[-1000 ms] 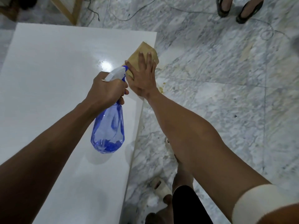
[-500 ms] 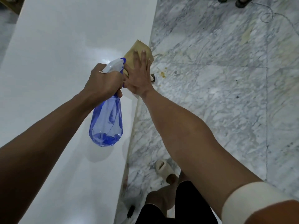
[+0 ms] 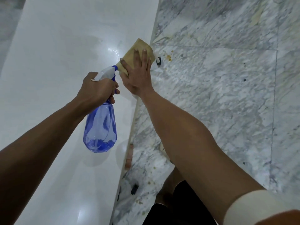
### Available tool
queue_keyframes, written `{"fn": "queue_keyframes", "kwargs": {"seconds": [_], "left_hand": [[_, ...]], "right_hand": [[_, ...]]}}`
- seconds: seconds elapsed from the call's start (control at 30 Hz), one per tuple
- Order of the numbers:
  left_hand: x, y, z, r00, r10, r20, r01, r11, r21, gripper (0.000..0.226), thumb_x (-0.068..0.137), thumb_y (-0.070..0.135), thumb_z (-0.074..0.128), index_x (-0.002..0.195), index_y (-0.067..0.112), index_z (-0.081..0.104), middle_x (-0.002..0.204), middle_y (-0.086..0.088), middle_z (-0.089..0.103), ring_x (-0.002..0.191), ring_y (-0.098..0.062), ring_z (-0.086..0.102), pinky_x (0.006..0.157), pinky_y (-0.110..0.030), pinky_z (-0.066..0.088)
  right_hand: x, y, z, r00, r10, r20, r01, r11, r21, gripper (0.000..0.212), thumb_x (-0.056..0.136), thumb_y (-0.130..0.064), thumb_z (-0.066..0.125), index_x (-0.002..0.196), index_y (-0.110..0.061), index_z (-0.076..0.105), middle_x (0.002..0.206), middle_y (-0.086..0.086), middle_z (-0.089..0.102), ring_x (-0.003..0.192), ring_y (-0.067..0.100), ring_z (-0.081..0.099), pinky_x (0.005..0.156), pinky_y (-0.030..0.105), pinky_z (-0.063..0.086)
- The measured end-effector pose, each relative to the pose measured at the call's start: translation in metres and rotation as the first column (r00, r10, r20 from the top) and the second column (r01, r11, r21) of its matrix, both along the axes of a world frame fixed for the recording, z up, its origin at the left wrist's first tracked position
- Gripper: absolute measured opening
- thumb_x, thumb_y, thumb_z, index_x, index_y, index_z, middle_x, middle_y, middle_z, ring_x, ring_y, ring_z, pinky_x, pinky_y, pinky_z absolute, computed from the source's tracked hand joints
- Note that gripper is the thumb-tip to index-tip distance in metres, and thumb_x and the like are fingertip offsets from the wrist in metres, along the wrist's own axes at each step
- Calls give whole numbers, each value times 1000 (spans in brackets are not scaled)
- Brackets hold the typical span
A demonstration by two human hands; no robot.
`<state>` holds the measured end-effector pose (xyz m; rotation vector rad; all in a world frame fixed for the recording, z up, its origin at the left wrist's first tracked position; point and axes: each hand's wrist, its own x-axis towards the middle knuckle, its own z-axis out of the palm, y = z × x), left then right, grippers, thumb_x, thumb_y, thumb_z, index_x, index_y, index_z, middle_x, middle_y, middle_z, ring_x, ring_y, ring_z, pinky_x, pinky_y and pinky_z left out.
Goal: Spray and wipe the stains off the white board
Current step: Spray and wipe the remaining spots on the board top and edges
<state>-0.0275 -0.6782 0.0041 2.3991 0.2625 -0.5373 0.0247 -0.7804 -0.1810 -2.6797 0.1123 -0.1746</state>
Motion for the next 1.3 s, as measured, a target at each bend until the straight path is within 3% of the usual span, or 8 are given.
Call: {"fn": "queue_keyframes", "kwargs": {"seconds": [0.17,0.33,0.47,0.57,0.7,1.1,1.3], "left_hand": [[-39,13,-3,999,-7,38,7,1000,7,17,88,1,49,95,4,64,93,-16,72,52,-20,59,55,-27,54],[-92,31,-1,997,71,29,-70,997,-22,28,75,-2,49,98,-3,65,98,-27,72,50,-24,61,67,-37,58],[-138,48,0,995,94,19,-94,996,-1,36,76,-2,50,110,-7,63,104,-32,68,53,-26,61,59,-32,57],[-173,61,3,995,102,23,-102,995,3,37,76,0,50,110,-9,62,91,-28,64,49,-23,61,47,-25,55],[-210,88,8,990,138,1,-138,990,-2,41,69,4,49,105,-8,65,96,-27,71,53,-26,62,64,-37,59],[-332,167,7,994,104,36,-104,995,2,25,80,-3,48,99,-2,64,92,-18,73,48,-20,60,56,-30,57],[-402,213,4,995,101,27,-100,995,-15,32,77,-2,49,106,-4,64,91,-18,73,49,-21,60,58,-31,58]], "right_hand": [[-52,27,-1,1000,14,11,-14,1000,14,54,93,-53,34,145,-40,45,164,18,14,149,48,1,117,60,10],[-112,56,-3,998,56,-21,-55,998,23,56,94,-57,40,148,-40,41,165,17,9,149,46,-4,116,61,11],[-156,81,-3,996,82,-32,-82,996,20,57,95,-59,38,148,-41,39,165,18,8,149,47,-5,117,62,9],[-194,101,-3,995,94,-37,-93,996,16,58,95,-59,35,150,-39,38,165,19,8,149,47,-5,118,61,5],[-231,120,2,994,99,-37,-97,994,40,57,95,-55,36,149,-38,40,165,19,8,149,47,-4,118,61,5],[-356,190,7,993,111,-36,-106,987,121,58,92,-48,38,148,-36,42,165,17,7,149,46,-6,117,63,8],[-420,232,5,997,71,-19,-68,990,125,58,92,-50,34,148,-36,42,165,18,8,149,46,-6,117,63,8]]}}
